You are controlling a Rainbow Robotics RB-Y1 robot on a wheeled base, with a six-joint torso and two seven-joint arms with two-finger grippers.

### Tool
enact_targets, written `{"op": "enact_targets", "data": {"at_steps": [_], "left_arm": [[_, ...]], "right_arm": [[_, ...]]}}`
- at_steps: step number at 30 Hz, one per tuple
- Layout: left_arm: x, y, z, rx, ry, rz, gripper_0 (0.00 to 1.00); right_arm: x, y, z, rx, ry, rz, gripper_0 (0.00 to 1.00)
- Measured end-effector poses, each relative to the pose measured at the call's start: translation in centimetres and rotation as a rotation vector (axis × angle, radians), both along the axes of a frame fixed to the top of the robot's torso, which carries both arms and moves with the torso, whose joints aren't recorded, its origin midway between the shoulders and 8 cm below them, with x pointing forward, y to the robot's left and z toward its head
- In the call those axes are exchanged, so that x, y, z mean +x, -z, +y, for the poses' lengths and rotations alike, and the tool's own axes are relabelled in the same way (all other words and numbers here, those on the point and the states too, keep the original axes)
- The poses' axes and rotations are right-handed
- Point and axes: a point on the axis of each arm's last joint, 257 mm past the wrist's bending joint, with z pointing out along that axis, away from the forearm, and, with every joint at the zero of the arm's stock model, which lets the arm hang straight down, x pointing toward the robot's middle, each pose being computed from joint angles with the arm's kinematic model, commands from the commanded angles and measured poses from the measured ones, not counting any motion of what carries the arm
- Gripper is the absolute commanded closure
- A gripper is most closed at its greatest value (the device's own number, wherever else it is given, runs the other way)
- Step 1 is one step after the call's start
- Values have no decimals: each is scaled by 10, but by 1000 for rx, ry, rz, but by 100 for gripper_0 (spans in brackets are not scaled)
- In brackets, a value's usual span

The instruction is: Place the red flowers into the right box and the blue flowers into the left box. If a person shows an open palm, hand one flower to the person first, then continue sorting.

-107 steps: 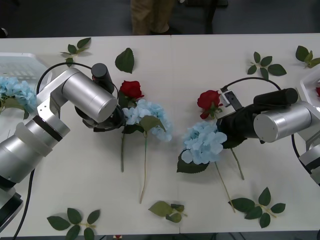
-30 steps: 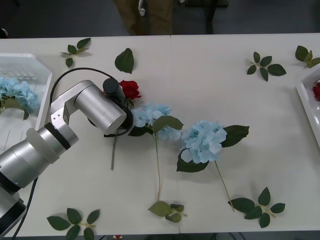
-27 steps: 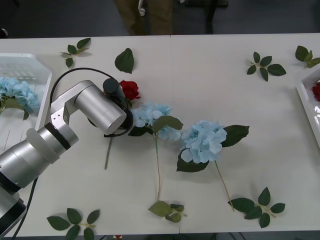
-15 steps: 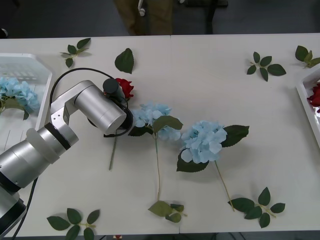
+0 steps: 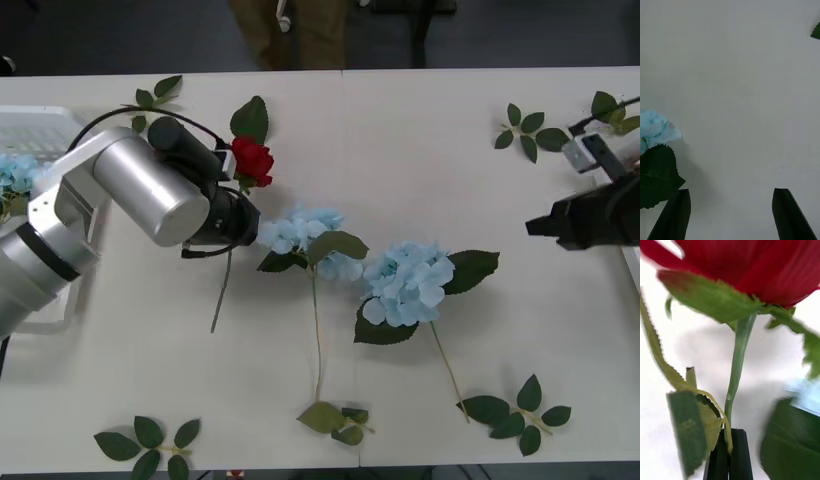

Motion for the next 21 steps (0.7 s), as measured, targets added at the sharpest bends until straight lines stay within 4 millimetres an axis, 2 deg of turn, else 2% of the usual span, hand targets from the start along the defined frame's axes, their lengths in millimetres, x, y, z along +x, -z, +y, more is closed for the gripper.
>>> {"op": "enact_targets", "data": {"at_steps": [4,8,11,16,21], "left_arm": [[0,-37,-8,-69,53,-29,100],[6,-83,-20,-83,220,-128,100],[7,-120,-31,-69,367,-240,100],[5,-168,-63,-181,473,-389,100],[2,-207,-113,-247,659,-642,100]], "right_arm": [[-39,27,0,30,-29,27,37],[-63,33,1,15,-104,-19,37],[-81,40,12,14,-147,-40,37],[-97,50,39,25,-197,-61,37],[-106,70,69,21,-256,-74,37]]}}
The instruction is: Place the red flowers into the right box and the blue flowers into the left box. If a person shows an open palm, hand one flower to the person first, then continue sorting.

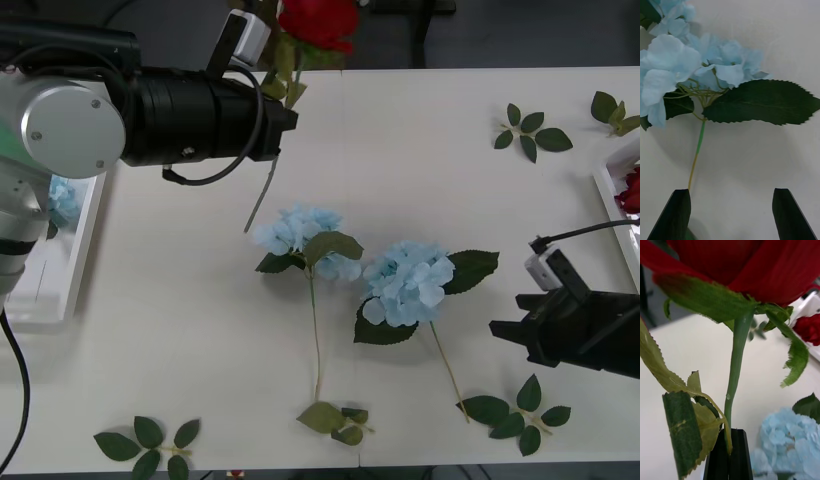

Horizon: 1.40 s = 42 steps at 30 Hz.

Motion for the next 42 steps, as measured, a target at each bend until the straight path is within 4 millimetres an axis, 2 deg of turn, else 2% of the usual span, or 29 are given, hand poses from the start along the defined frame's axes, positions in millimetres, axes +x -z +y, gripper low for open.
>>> {"op": "enact_targets", "data": {"at_steps": [4,8,11,16,18,21,23,26,31,34,37,42], "left_arm": [[-14,-20,-34,-6,138,-230,100],[-22,-38,-56,-149,143,-272,100],[-25,-46,-72,-236,124,-299,100],[-39,-35,-96,-277,136,-304,100],[-41,-30,-98,-274,140,-297,100],[-41,-30,-97,-274,138,-296,100],[-41,-30,-97,-276,136,-298,100],[-41,-31,-97,-278,134,-299,100],[-40,-30,-96,-280,131,-300,100],[-40,-29,-95,-281,129,-297,100],[-40,-29,-95,-281,128,-297,100],[-40,-26,-94,-281,125,-291,100]], "right_arm": [[9,-7,16,37,-10,-11,37],[20,-26,23,162,36,68,37],[22,-42,16,213,38,142,37],[24,-82,0,333,-60,152,37],[25,-93,-4,421,-101,174,37],[40,-105,-3,583,-113,207,37],[53,-111,5,663,-134,184,37],[68,-121,32,724,-216,62,37],[74,-138,85,825,-313,-44,37],[77,-147,106,879,-331,-57,37],[80,-153,117,908,-335,-66,37],[82,-154,119,914,-331,-70,37]]}}
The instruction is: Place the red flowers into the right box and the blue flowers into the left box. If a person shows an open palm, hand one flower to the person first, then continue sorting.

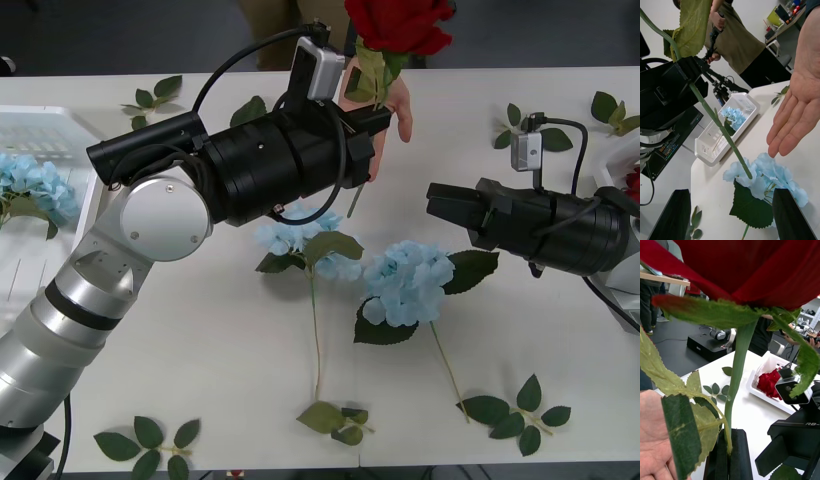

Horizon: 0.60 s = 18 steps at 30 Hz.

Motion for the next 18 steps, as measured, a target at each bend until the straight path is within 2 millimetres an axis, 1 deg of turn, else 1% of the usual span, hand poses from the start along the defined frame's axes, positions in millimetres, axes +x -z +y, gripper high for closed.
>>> {"op": "enact_targets", "data": {"at_steps": [2,4,6,8,11,13,16,18], "left_arm": [[0,2,1,1,-2,3,100],[0,5,1,3,-4,7,100],[0,9,2,5,-5,16,100],[1,18,1,5,-2,41,100],[3,37,-1,-1,7,106,100],[3,45,-2,-1,12,132,100],[2,56,-5,-20,26,188,100],[3,66,-5,-22,27,219,100]], "right_arm": [[0,1,0,-2,1,0,37],[1,6,-3,-31,6,-1,37],[3,14,-9,-77,15,-5,37],[4,17,-20,-114,23,-7,37],[3,24,-41,-187,32,-4,37],[1,33,-56,-253,34,3,37],[-11,51,-83,-389,18,23,37],[-24,65,-101,-492,2,48,37]]}}
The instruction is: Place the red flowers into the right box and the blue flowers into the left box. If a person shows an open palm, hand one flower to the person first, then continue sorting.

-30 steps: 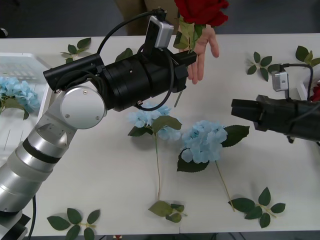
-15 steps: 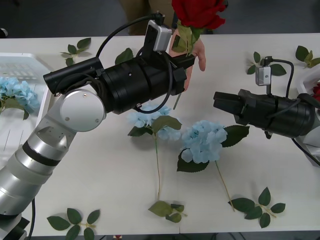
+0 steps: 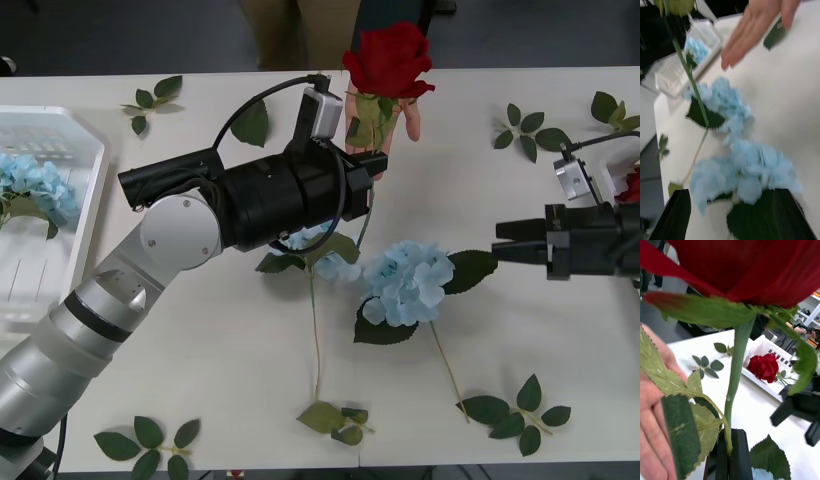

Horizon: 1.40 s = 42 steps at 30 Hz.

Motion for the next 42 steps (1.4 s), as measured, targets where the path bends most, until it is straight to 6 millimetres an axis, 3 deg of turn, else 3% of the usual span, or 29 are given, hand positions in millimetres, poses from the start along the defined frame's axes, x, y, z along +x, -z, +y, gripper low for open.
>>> {"op": "enact_targets", "data": {"at_steps": [4,7,12,16,23,26,31,37,39,42], "left_arm": [[3,17,0,11,-6,39,100],[6,26,1,15,-12,57,100],[7,29,1,15,-15,65,100],[7,30,0,15,-15,66,100],[7,30,1,15,-16,68,100],[7,30,1,14,-16,69,100],[7,30,0,7,-14,75,100],[6,29,0,0,-12,81,100],[6,29,0,0,-12,82,100],[6,29,0,-1,-11,82,100]], "right_arm": [[-25,27,-30,-194,-11,56,37],[-39,45,-41,-286,-16,68,37],[-37,78,-47,-388,40,-5,37],[-30,112,-33,-405,102,-39,37],[-47,168,11,-389,153,39,37],[-48,174,28,-373,156,38,37],[-42,169,51,-351,151,19,37],[-30,165,65,-355,170,-1,37],[-27,166,67,-366,172,-11,42],[-24,167,70,-371,179,-16,57]]}}
